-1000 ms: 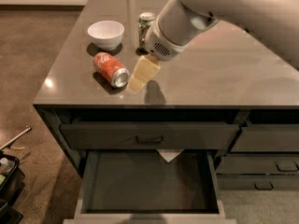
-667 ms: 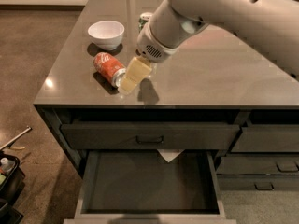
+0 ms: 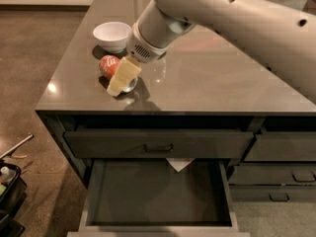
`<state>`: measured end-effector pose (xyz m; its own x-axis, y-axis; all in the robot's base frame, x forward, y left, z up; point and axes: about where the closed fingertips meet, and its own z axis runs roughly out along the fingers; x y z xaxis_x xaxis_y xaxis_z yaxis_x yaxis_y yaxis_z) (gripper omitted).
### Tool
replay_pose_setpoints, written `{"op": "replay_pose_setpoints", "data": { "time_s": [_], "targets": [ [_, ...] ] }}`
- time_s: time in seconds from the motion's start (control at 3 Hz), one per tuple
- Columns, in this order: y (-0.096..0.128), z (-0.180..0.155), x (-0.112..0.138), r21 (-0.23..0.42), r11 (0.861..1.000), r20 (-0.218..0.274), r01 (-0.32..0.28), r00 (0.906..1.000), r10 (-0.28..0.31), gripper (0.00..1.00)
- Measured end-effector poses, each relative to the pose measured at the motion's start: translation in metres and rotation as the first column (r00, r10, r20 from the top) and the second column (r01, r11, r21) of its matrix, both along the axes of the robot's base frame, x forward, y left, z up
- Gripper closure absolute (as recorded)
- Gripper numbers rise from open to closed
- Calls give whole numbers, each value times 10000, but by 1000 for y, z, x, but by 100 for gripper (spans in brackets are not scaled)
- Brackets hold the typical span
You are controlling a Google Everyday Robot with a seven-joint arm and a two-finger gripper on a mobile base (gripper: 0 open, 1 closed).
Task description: Place coke can into middle drawer
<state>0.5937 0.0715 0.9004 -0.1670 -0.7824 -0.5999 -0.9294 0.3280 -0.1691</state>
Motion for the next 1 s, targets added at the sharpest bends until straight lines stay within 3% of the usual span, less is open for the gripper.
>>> {"op": "replay_pose_setpoints", "data": {
  "time_s": [1.0],
  "targets": [
    [43,-39,30,147,9988,-915,-462,9947,473,0]
  ]
}}
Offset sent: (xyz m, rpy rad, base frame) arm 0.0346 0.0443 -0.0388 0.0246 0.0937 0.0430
